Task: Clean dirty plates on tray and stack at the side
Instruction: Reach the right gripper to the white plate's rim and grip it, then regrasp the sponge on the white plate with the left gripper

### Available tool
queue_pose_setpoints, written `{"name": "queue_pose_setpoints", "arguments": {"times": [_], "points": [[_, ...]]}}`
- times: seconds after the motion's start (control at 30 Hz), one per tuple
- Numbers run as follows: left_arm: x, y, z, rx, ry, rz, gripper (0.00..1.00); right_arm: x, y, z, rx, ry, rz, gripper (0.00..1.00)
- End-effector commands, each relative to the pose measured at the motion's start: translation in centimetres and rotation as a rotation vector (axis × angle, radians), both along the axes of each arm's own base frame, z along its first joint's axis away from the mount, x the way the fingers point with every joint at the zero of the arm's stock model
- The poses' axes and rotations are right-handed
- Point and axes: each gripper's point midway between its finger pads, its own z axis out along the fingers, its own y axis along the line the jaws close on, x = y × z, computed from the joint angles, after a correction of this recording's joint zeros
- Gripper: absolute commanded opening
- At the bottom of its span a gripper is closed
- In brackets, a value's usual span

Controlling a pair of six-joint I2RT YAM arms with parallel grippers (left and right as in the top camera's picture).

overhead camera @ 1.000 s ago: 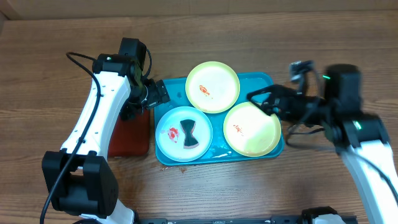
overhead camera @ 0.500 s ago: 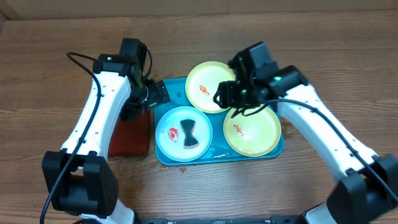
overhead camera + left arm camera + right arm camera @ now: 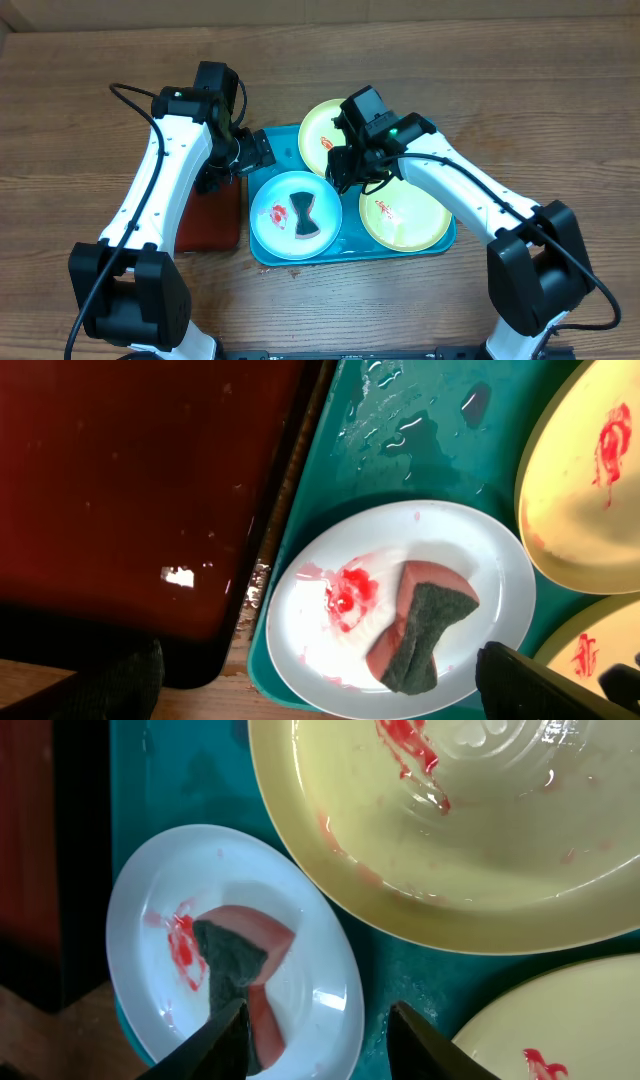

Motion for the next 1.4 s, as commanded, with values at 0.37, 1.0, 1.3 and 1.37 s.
{"name": "queue_pose_setpoints", "arguments": {"times": [0.37, 1.0, 1.3, 1.37], "points": [[-0.7, -2.6, 0.2, -0.121, 0.009, -0.113, 0.81, -1.6, -1.0, -5.9, -0.111, 0.138, -0.004, 0.36], [-5.2, -9.3, -6.9, -0.212, 0.078, -0.242, 0.80, -2.8, -0.7, -7.8, -0.100, 0.223, -0.006, 0.22], [-3.8, -9.1, -7.9, -0.179, 0.039, -0.197, 0.62, -2.5, -0.6, -7.8, -0.095, 0.215, -0.007, 0.22], [-4.0, -9.4, -8.4, -0.189, 0.059, -0.191, 0.59, -2.5, -0.6, -7.8, -0.093, 0.213, -0.007, 0.22]]}}
